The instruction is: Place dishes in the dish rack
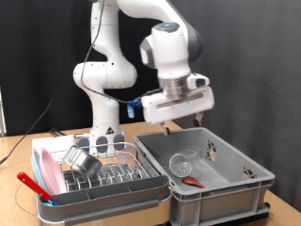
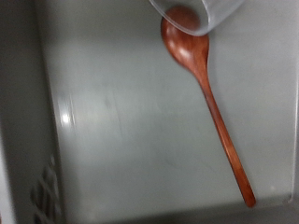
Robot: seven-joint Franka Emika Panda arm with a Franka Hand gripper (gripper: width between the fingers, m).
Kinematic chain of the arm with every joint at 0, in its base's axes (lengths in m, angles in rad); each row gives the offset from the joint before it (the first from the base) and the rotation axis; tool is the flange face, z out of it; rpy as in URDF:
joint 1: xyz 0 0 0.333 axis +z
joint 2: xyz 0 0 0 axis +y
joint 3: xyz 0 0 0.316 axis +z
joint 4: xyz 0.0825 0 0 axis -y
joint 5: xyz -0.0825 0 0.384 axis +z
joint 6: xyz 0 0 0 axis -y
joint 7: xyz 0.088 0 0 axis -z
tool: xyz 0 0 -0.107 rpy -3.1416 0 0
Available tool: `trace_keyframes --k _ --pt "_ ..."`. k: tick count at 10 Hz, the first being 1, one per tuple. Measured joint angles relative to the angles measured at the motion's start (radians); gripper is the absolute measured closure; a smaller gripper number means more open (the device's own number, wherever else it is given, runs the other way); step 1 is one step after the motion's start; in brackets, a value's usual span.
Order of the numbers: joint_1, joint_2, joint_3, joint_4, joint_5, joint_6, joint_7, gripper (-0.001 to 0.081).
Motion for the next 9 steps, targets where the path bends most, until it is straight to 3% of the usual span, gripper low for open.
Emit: trace_keyframes --k 2,3,4,5,6,9 --pt "0.006 0.055 0.044 0.021 -0.069 0.076 0.051 0.0003" --pt "0.005 0.054 0.042 0.019 -0.057 0.075 0.039 0.0003" --pt "0.008 0.053 0.041 0.011 -0.011 0.106 -0.055 0.0003" --pt "0.012 0.052 0.039 -0.003 0.052 0.143 -0.223 0.0003" --pt "0.012 0.053 0.041 -0.012 0.061 0.174 -0.316 0.0003" --pt "0.014 0.050 0.069 -0.016 -0.085 0.212 -0.299 0.0003"
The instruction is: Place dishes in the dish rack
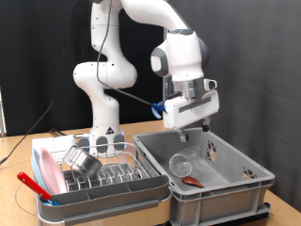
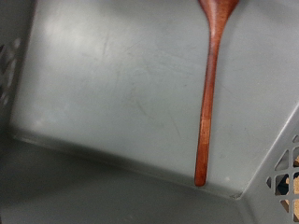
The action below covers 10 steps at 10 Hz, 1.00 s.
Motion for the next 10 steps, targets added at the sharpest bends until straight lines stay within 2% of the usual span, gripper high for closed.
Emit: trace_keyframes --k 2,4,6,7,8,10 --pt "-0.001 -0.014 0.015 0.001 -0.082 -0.001 0.032 0.0003" --pt "-0.002 -0.014 0.022 0.006 -0.125 -0.045 0.093 0.0003" --pt "-0.001 -0.010 0.023 -0.008 -0.106 0.020 0.065 0.0003" --pt "0.000 0.006 0.024 -0.020 -0.105 0.053 0.057 0.0003" --pt "-0.001 0.030 0.027 -0.022 -0.130 0.052 0.072 0.0003" --pt "0.000 0.103 0.032 -0.016 -0.250 0.064 0.163 0.0003"
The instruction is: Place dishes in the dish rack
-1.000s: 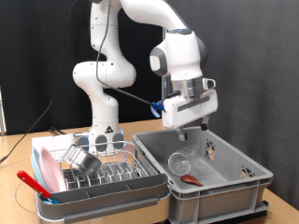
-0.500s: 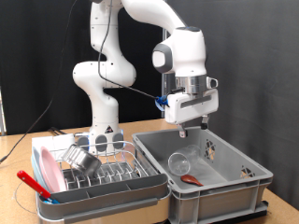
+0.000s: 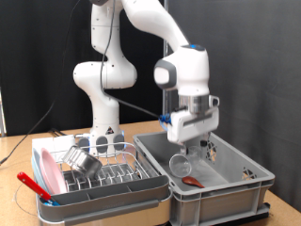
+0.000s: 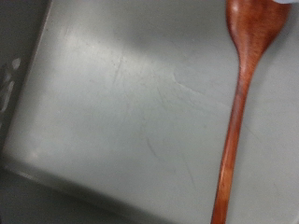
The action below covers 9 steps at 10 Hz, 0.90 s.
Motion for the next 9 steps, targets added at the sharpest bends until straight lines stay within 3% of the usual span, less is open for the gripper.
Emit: trace_keyframes --k 3,6,9 --pt "0.007 0.109 0.001 0.004 -0.141 0.075 0.108 0.0003" --pt "0.018 0.199 -0.004 0.012 -0.218 0.115 0.198 0.0003" --pt "0.047 0.277 -0.034 0.019 -0.326 0.166 0.303 0.0003"
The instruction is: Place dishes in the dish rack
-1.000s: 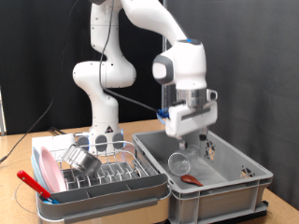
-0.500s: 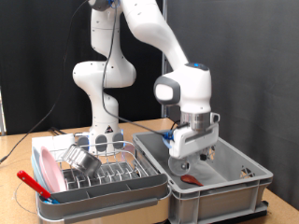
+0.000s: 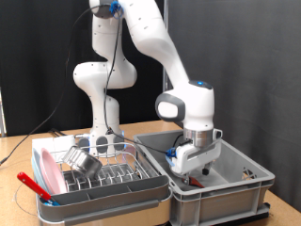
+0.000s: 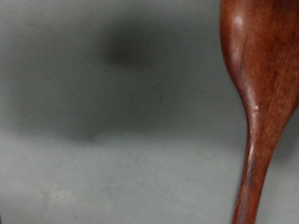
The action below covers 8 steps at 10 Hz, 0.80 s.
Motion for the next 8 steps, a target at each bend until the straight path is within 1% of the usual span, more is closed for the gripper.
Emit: trace_keyframes --k 3,6,8 --pt "0.041 0.067 -0.030 0.023 -0.076 0.039 0.069 0.0003" --pt "0.079 0.121 -0.056 0.055 -0.112 0.041 0.111 0.0003" --pt "0.095 0.150 -0.075 0.069 -0.123 0.041 0.124 0.0003"
